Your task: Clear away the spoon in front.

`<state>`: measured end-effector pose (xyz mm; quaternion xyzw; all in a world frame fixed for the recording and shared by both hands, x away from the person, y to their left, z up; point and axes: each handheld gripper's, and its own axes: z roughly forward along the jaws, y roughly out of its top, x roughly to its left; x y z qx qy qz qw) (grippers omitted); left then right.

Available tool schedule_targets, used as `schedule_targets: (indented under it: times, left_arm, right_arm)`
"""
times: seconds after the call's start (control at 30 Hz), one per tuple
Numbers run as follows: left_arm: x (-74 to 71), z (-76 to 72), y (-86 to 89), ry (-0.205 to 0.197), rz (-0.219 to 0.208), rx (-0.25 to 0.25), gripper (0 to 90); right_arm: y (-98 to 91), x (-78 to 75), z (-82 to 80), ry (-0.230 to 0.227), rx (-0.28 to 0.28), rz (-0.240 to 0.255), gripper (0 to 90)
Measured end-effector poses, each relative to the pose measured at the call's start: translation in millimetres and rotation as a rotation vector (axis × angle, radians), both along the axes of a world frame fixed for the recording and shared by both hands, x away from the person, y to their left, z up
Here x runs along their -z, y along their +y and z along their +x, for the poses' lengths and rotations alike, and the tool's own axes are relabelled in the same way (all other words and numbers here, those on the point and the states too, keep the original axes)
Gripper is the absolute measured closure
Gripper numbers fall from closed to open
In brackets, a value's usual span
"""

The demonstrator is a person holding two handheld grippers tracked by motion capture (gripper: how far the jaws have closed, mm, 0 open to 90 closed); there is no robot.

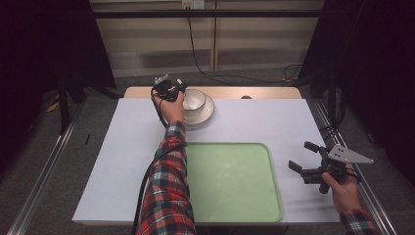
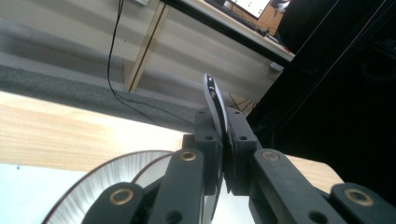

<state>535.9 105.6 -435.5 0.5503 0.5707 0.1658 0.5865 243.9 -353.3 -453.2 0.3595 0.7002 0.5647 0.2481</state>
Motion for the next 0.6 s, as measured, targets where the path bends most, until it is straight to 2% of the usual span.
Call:
schedule_targets:
  times: [0.07, 0.13, 0.2, 0.33, 0.37, 0.43, 0.5, 0.6]
  left_arm:
    - [-4.5, -2.6, 3.2, -0.009, -0.022, 0.002, 85.7]
    - [-9.5, -6.7, 8.2, -0.013, -0.015, 0.013, 85.7]
    - [-16.2, -12.2, 12.7, -0.030, -0.037, 0.020, 85.8]
    - [-26.4, -23.2, 23.9, -0.041, -0.033, 0.047, 85.8]
    - [-29.1, -26.2, 25.7, -0.040, -0.048, 0.055, 85.8]
    - [-34.0, -32.0, 31.6, -0.039, -0.041, 0.074, 85.9]
    - [-37.9, -37.8, 37.0, -0.039, -0.055, 0.099, 85.9]
    - [-43.5, -45.6, 43.1, -0.028, -0.035, 0.111, 85.9]
  right_arm:
    - [0.0, 0.2, 0.3, 0.001, -0.004, -0.006, 0.6]
    - [-0.1, 0.4, 0.3, 0.003, -0.007, -0.009, 0.6]
    - [-0.5, 0.0, -0.1, 0.002, -0.005, -0.006, 0.6]
    - [0.8, -0.5, -0.1, -0.001, 0.006, 0.002, 0.6]
    - [2.1, -0.7, -0.3, 0.000, 0.008, 0.004, 0.6]
    - [2.6, -0.8, 0.0, -0.003, -0.001, -0.001, 0.6]
    - [3.6, -1.2, -0.3, -0.001, 0.003, -0.004, 0.6]
    - [4.0, -0.6, -0.2, 0.000, 0.000, -0.006, 0.6]
